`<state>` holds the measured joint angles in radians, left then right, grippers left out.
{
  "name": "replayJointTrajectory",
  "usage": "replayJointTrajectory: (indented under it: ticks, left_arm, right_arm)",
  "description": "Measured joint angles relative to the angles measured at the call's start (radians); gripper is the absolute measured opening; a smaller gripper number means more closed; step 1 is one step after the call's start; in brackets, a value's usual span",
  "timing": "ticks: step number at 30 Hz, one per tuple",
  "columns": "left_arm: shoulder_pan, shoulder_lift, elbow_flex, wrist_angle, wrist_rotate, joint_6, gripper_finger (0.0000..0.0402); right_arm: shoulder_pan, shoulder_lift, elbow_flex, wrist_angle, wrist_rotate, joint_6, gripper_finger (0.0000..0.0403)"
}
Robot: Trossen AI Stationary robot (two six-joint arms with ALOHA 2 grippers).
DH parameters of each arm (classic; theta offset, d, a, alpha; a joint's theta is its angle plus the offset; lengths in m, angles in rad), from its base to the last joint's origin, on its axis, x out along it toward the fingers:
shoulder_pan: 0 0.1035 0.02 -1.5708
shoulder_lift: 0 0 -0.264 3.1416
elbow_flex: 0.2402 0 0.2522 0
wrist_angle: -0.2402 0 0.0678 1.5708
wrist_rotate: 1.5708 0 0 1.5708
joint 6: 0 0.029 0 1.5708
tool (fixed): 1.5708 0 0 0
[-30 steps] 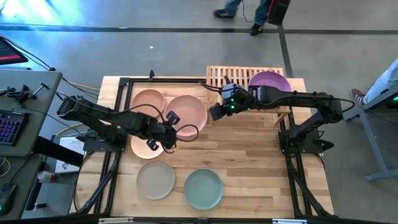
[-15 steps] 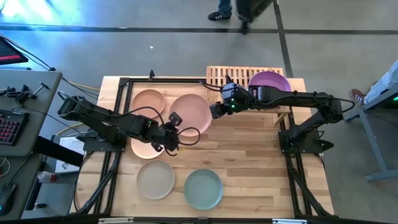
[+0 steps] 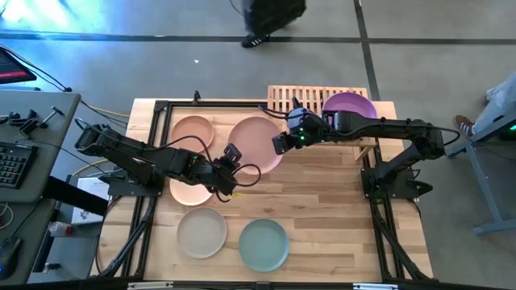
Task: Place and stack plates onto a shelf
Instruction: Stack the light brown plate on top of the purple plate on the shelf
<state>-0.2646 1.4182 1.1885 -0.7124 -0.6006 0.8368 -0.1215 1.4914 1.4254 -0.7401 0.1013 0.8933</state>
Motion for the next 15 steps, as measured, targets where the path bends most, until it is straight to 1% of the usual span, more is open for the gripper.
replayJointTrajectory:
  ticks: [3,5,9,11,15]
  left_arm:
    - [0.0,0.0,0.0,0.0,0.0,0.005,0.0001]
    - [0.0,0.0,0.0,0.001,0.0,0.006,0.0001]
    - [0.0,0.0,0.0,0.001,0.004,0.006,0.0001]
    - [0.0,0.0,0.0,0.003,0.003,0.006,0.0002]
    - [0.004,0.0,0.0,0.005,0.004,-0.018,0.0018]
  right_arm:
    - [0.0,0.0,0.0,0.0,0.004,0.0,0.0024]
    - [-0.002,0.0,0.0,0.007,0.003,-0.009,0.0009]
    - [0.0,0.0,0.0,0.003,0.001,-0.003,0.0014]
    - [-0.001,0.0,0.0,0.004,0.0,0.0,0.0007]
    - [-0.001,0.0,0.0,0.003,-0.001,0.003,0.0006]
